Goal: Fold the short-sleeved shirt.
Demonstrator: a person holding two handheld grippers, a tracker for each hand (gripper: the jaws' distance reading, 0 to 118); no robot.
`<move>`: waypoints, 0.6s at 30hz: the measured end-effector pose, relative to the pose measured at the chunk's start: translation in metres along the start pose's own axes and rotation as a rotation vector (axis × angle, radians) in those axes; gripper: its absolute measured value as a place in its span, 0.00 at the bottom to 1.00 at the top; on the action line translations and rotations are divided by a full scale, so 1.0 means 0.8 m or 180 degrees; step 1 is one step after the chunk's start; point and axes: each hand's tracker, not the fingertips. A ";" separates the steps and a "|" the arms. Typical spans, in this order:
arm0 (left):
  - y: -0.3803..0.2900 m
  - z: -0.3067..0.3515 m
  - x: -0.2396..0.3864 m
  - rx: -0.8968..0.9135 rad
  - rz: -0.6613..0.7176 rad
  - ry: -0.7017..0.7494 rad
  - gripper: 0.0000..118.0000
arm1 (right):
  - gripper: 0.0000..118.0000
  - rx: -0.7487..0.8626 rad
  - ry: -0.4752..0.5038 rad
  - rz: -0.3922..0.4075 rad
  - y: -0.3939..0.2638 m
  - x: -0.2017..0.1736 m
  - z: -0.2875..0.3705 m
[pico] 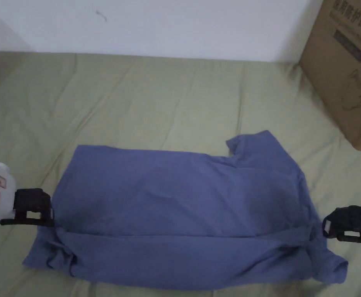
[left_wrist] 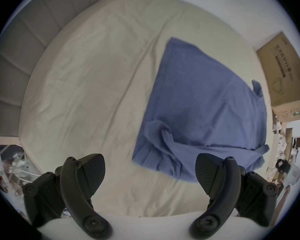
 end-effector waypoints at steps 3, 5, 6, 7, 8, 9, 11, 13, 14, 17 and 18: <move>-0.043 0.026 -0.029 0.0095 0.0095 -0.0047 0.95 | 1.00 -0.0319 -0.0072 0.0112 -0.043 0.004 0.014; -0.072 0.029 -0.046 -0.0008 0.0299 -0.0125 0.90 | 0.98 -0.0304 -0.0107 0.0083 -0.073 0.005 0.015; -0.088 0.029 -0.053 -0.0004 0.0431 -0.0141 0.62 | 0.94 -0.0275 -0.0161 0.0076 -0.089 0.003 0.015; -0.096 0.017 -0.061 0.0017 0.0565 -0.0244 0.24 | 0.75 -0.0218 -0.0211 0.0080 -0.104 0.001 0.015; -0.106 0.008 -0.065 -0.0011 0.0650 -0.0255 0.00 | 0.38 -0.0198 -0.0216 0.0057 -0.113 -0.001 0.013; -0.117 0.001 -0.070 -0.0040 0.0638 -0.0279 0.00 | 0.00 -0.0169 -0.0249 -0.0038 -0.125 -0.002 0.008; -0.128 -0.019 -0.069 -0.0151 0.0604 -0.0342 0.00 | 0.00 -0.0214 -0.0227 -0.0170 -0.144 -0.003 -0.003; -0.132 -0.036 -0.065 -0.0290 0.0638 -0.0313 0.00 | 0.00 -0.0316 -0.0110 -0.0135 -0.157 -0.007 -0.013; -0.131 -0.043 -0.063 -0.0289 0.0646 -0.0342 0.00 | 0.00 -0.0371 -0.0138 -0.0125 -0.162 -0.010 -0.017; -0.108 -0.068 -0.068 -0.0310 0.0786 -0.0532 0.00 | 0.00 -0.0441 -0.0184 -0.0058 -0.168 -0.020 -0.022; -0.099 -0.074 -0.068 -0.0309 0.0838 -0.0615 0.00 | 0.00 -0.0440 -0.0192 -0.0062 -0.168 -0.021 -0.023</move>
